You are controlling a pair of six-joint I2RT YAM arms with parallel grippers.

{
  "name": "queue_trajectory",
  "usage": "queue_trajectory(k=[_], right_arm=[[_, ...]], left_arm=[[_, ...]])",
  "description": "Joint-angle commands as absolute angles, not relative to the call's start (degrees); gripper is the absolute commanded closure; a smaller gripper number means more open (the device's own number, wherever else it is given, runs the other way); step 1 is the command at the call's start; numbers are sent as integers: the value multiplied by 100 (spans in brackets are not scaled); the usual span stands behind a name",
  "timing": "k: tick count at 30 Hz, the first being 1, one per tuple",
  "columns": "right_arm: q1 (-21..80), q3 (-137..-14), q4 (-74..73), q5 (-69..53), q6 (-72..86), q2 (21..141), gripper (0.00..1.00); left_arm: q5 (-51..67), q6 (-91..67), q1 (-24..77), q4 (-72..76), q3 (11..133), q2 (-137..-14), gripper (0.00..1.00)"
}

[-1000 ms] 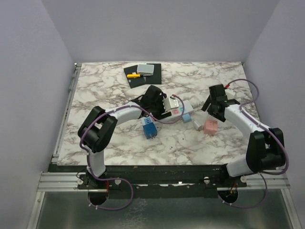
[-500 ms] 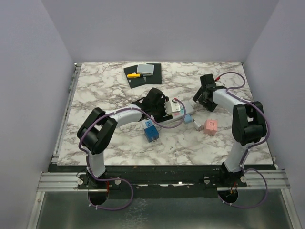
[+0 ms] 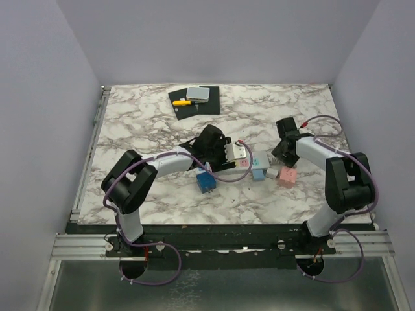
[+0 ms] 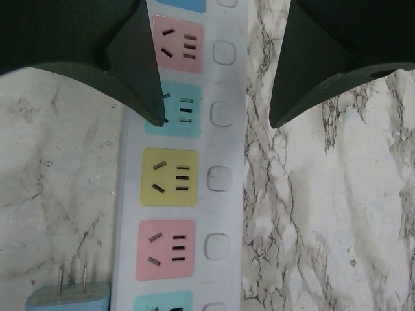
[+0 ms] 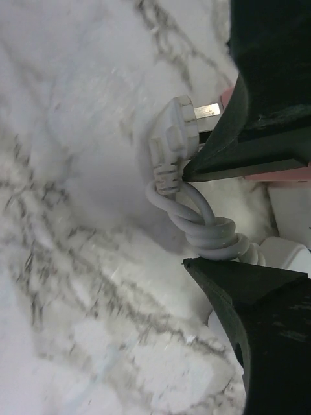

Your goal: Insert the plug

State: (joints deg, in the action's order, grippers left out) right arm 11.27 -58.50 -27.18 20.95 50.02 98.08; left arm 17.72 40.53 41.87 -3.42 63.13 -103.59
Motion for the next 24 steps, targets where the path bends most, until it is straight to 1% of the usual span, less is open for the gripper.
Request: queue_trajectory(k=[1, 4, 5, 6, 7, 10, 11, 12, 13, 17, 24], right_arm=[[1106, -5093, -3106, 2568, 5249, 9035, 47], [1111, -4666, -3189, 2579, 5290, 8526, 46], [1110, -4538, -3198, 2576, 5303, 8318, 45], [1112, -4422, -3188, 2564, 5304, 8167, 41], [1109, -4335, -3152, 2545, 5276, 8050, 37], [1109, -4346, -3114, 2572, 5124, 7942, 29], [1104, -4407, -3138, 2573, 5078, 7957, 26], [1102, -4491, -3164, 2551, 5031, 7962, 24], [1109, -4564, -3184, 2523, 5007, 7952, 22], [1131, -4723, -3173, 2357, 4824, 7690, 13], [1276, -4751, -3195, 1878, 4442, 7031, 0]], left_arm=[[2026, 4050, 4372, -1520, 5760, -10445, 32], [2056, 4001, 4440, -1521, 5641, -10285, 32], [2048, 3955, 4457, -1521, 5620, -10198, 31], [2029, 3895, 4458, -1521, 5621, -10124, 29], [2014, 3811, 4456, -1525, 5648, -10033, 23], [1905, 3495, 4460, -1573, 5798, -9659, 14], [1893, 3463, 4457, -1706, 5888, -9523, 11], [1890, 3438, 4452, -1953, 6044, -9425, 4], [1889, 3407, 4453, -2216, 6200, -9351, 1], [1851, 3691, 4452, -3232, 6422, -8911, 1], [1636, 3879, 4449, -4193, 5890, -8167, 1]])
